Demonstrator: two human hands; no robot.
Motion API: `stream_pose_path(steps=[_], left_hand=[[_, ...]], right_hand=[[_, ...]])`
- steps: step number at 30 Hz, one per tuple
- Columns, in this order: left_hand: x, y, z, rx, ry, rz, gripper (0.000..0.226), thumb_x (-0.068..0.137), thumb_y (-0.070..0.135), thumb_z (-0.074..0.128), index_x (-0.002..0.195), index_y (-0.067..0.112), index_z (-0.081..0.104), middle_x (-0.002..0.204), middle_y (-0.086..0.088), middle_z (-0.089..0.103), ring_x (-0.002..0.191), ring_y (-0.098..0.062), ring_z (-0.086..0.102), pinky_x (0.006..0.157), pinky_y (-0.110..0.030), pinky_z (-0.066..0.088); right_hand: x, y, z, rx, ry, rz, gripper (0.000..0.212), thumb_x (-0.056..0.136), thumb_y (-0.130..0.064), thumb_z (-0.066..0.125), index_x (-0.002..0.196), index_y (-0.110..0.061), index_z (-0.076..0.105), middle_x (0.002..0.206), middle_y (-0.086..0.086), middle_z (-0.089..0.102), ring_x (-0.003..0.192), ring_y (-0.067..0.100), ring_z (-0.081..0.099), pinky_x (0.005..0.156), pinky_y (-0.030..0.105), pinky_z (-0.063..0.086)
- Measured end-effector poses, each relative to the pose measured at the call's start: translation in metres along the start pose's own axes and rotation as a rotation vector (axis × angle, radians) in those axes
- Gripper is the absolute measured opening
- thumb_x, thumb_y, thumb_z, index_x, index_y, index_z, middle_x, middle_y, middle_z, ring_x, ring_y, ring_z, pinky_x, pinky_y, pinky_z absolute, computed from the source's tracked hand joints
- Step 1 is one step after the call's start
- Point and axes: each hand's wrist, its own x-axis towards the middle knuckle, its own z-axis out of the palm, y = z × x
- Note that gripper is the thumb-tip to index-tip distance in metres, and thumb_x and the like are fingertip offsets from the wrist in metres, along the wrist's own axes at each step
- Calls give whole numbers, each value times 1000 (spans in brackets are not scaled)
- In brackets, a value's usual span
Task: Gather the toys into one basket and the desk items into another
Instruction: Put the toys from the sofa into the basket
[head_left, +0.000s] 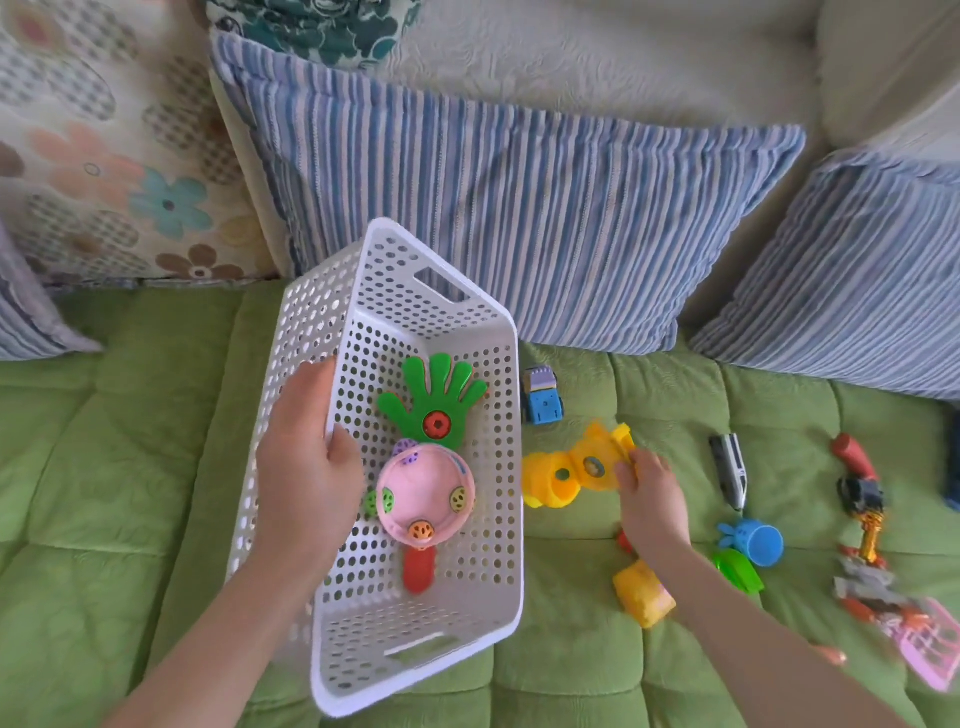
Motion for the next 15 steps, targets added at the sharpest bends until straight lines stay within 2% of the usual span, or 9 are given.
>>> stream_pose_path(steps=[4, 8, 11, 13, 15], left_hand=[[8, 6, -6, -41, 30, 10, 57, 76, -21, 40, 128, 1, 49, 129, -15, 53, 121, -32, 48, 105, -47, 38], [12, 13, -3, -55, 38, 22, 57, 74, -24, 42, 127, -4, 49, 129, -22, 51, 119, -42, 48, 97, -57, 40], [6, 13, 4, -49, 58, 31, 55, 74, -25, 44, 126, -6, 50, 131, -25, 50, 124, -42, 45, 98, -58, 41], [4, 11, 11, -35, 55, 40, 53, 75, -20, 43, 125, -5, 50, 129, -24, 51, 126, -38, 44, 103, -51, 38], [2, 10, 18, -58, 39, -4, 54, 76, -21, 44, 126, -4, 50, 131, -23, 50, 127, -36, 43, 103, -52, 38]], right_hand=[[-4, -22, -15, -16, 104, -80, 22, 96, -20, 42, 103, -4, 55, 105, 13, 55, 96, 33, 49, 73, 34, 38], [-3, -44, -25, -68, 237, -70, 24, 96, -21, 42, 106, -4, 56, 114, 11, 54, 105, 31, 45, 81, 38, 40], [2, -54, -30, 28, 329, -85, 21, 95, -17, 45, 103, -1, 57, 116, 13, 54, 106, 32, 44, 83, 37, 37], [2, -61, -30, 187, 314, -163, 14, 95, -17, 45, 91, -8, 55, 99, 11, 55, 94, 31, 48, 76, 36, 38], [-1, -71, -25, 330, 161, -206, 20, 97, -20, 42, 77, -18, 45, 78, 4, 52, 73, 24, 46, 62, 33, 35]])
